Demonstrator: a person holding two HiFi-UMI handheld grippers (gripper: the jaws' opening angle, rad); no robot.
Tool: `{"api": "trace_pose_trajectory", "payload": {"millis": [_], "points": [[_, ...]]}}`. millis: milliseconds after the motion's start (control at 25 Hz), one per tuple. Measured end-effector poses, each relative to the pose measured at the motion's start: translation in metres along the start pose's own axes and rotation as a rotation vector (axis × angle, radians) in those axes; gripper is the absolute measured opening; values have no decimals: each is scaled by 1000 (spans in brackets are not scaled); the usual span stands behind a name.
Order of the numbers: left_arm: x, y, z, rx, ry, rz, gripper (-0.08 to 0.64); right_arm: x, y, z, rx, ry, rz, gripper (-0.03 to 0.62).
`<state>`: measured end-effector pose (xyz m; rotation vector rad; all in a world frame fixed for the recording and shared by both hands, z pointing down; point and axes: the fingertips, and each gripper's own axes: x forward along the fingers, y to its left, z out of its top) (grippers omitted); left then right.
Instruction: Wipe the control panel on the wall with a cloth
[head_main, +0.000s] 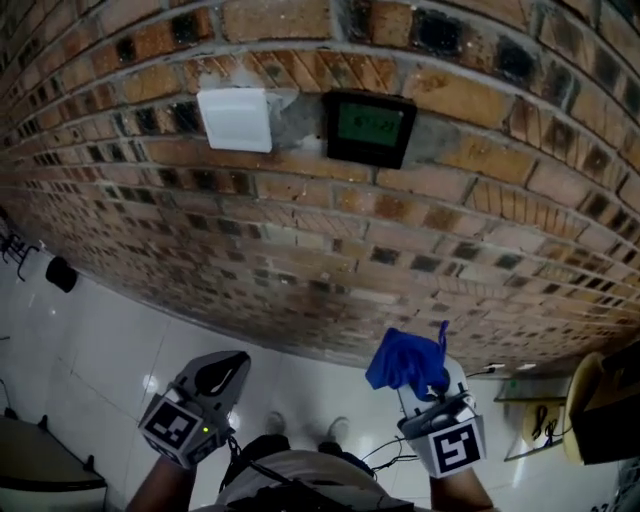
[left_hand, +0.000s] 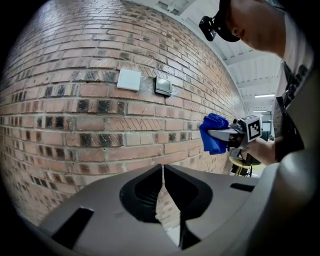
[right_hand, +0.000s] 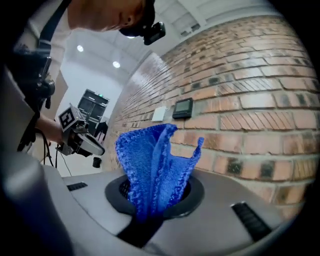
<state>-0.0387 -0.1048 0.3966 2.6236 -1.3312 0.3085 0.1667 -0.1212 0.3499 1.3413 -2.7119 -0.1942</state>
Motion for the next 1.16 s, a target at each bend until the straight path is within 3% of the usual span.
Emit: {"api": "trace_pose_trajectory", "payload": {"millis": [120, 360, 680, 1160], "points": [[-3, -12, 1, 8, 3, 23, 6, -32, -8, -12, 35, 8, -6, 89], [-27, -29, 3, 11, -24, -26, 6, -78, 10, 0, 68, -7, -79, 86], [-84, -24, -1, 43, -69, -77, 6, -103, 77, 32, 25, -25, -146, 86], [-136, -26, -25, 62, -69, -139, 6, -122, 144, 39, 13, -12, -175, 86]]}}
